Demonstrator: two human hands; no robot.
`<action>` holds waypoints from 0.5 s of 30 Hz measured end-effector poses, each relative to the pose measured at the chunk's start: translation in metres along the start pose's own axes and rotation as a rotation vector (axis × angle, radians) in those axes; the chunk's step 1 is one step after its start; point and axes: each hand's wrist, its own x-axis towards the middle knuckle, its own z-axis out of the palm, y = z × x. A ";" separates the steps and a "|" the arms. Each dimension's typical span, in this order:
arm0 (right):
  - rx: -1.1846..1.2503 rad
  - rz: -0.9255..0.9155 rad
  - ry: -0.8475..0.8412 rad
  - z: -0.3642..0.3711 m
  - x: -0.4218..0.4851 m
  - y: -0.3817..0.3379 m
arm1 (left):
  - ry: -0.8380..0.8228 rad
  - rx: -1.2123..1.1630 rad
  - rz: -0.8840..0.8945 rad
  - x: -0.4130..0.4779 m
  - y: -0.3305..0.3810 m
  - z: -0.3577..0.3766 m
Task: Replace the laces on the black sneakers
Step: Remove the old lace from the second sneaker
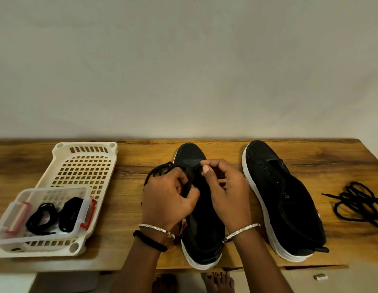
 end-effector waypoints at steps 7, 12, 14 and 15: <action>-0.442 -0.124 -0.154 0.010 0.000 0.006 | 0.014 -0.249 0.006 0.002 -0.011 -0.005; -0.601 -0.107 -0.235 0.018 -0.004 -0.001 | -0.024 -0.304 0.002 0.001 -0.012 -0.007; -0.611 -0.114 -0.209 0.019 -0.004 -0.003 | -0.027 -0.306 -0.002 0.001 -0.011 -0.007; -0.614 -0.125 -0.193 0.019 -0.004 -0.004 | -0.029 -0.301 0.002 0.001 -0.011 -0.007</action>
